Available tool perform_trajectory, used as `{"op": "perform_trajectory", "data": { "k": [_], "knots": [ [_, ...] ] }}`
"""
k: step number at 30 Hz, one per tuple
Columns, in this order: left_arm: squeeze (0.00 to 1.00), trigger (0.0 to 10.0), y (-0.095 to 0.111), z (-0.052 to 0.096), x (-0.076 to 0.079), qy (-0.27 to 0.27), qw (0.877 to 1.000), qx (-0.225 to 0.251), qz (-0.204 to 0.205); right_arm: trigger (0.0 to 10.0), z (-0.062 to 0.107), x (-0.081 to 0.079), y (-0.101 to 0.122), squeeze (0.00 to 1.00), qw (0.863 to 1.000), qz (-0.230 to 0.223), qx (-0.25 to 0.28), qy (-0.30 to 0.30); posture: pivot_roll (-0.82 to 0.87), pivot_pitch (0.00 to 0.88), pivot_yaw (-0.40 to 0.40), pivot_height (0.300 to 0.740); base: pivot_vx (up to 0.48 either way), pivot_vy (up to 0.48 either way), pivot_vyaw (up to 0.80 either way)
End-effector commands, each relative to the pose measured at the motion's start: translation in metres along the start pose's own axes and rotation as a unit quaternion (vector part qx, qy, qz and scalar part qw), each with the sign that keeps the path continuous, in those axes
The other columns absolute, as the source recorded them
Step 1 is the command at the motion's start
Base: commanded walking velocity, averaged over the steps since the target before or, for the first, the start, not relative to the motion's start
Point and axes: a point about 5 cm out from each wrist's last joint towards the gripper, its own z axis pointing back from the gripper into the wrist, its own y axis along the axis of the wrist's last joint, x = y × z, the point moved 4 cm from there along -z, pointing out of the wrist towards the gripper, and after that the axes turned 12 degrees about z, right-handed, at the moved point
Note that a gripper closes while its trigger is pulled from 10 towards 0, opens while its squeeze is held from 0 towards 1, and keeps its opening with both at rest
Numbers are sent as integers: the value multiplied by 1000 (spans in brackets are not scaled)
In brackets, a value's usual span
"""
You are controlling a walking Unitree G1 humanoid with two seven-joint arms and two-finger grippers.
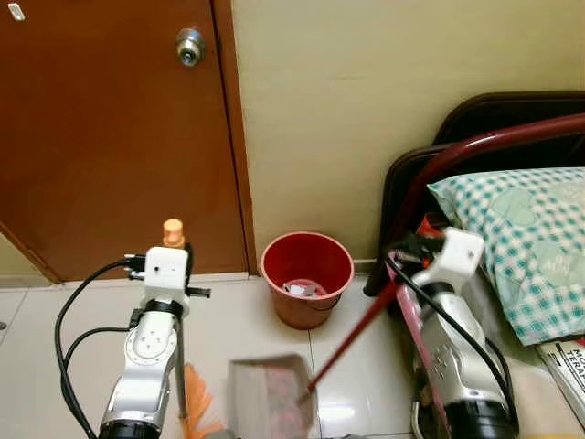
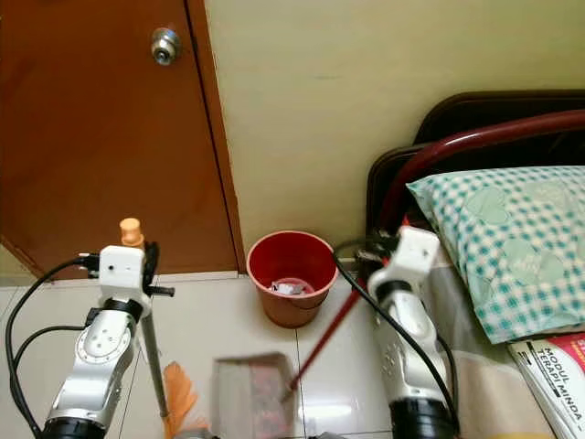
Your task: Sweep floor
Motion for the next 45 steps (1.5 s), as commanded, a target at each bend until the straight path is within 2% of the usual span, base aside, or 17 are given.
{"op": "perform_trajectory", "data": {
  "k": [1, 5, 7, 10, 15, 16, 17, 20, 22, 25, 28, 29, 32, 35, 41, 43, 45],
  "knots": [
    [0, 10000, 17, -1, 16, -27, 999, 38, 23, 10000, 0, 3, 6, 0, 1000, 3, 7, -8, -21, 0, -27, 740, 0, 0, 0],
    [0, 10000, 17, 1, 20, -31, 998, 39, 27, 10000, 6, 9, 3, 0, 1000, 12, 5, -19, -19, 0, -29, 740, 0, 0, -342],
    [0, 10000, 12, 7, 18, -29, 999, 31, 31, 10000, 13, 22, -6, 0, 999, 26, -13, -43, -20, 0, -30, 740, 0, 0, 0],
    [0, 10000, 8, 9, 13, -19, 999, 22, 34, 10000, 16, 30, -11, 0, 997, 40, -29, -51, -18, 0, -30, 740, 0, 0, -167],
    [0, 10000, 8, 8, 12, -18, 999, 21, 34, 10000, 17, 30, -17, 0, 997, 49, -54, -37, -16, 0, -33, 740, 0, 0, 0],
    [0, 10000, 10, 6, 11, -18, 999, 22, 32, 10000, 19, 26, -16, 0, 996, 55, -65, -12, -16, 0, -33, 740, 0, 0, 0],
    [0, 10000, 11, 6, 9, -17, 999, 22, 32, 10000, 22, 27, -16, 0, 994, 83, -74, 2, -16, 0, -33, 740, 0, 0, 0],
    [0, 10000, 11, 6, 8, -15, 999, 21, 32, 10000, 30, 33, -24, 0, 991, 77, -110, 6, -20, 0, -33, 740, 0, 0, 0],
    [0, 10000, 9, 7, 8, -15, 999, 19, 33, 10000, 37, 40, -30, 0, 985, 106, -135, 10, -24, 0, -32, 740, 0, 0, 0],
    [0, 10000, 7, 7, 8, -15, 999, 15, 34, 10000, 37, 42, -24, 0, 988, 101, -120, 0, -31, 0, -27, 740, 0, 0, 0],
    [0, 10000, 5, 7, 13, -21, 999, 10, 37, 10000, 25, 42, -3, 0, 993, 96, -66, -32, -30, 0, -23, 740, 0, 0, 0],
    [0, 10000, 6, 7, 14, -23, 999, 11, 38, 10000, 24, 40, -1, 0, 993, 98, -64, -31, -25, 0, -22, 740, 0, 0, 0],
    [0, 10000, 7, 7, 15, -24, 999, 12, 38, 10000, 25, 38, -2, 0, 992, 104, -67, -28, -25, 0, -22, 740, 0, 0, 0],
    [0, 10000, 7, 8, 10, -23, 999, 10, 35, 10000, 36, 30, -20, 0, 985, 119, -122, -2, -20, 0, -20, 740, 0, 0, 0],
    [0, 10000, 8, 10, 6, -20, 999, 9, 35, 10000, 48, 36, -22, 0, 979, 137, -153, 21, -35, 14, -13, 740, 0, 0, 0],
    [0, 10000, 8, 9, 5, -20, 999, 9, 36, 10000, 47, 40, -17, 0, 983, 108, -145, 15, -44, 19, -10, 740, 0, 0, 0],
    [0, 10000, 9, 8, 6, -20, 999, 8, 35, 10000, 43, 40, -11, 0, 987, 98, -130, 9, -49, 20, -8, 740, 0, 0, 0]
  ]
}}
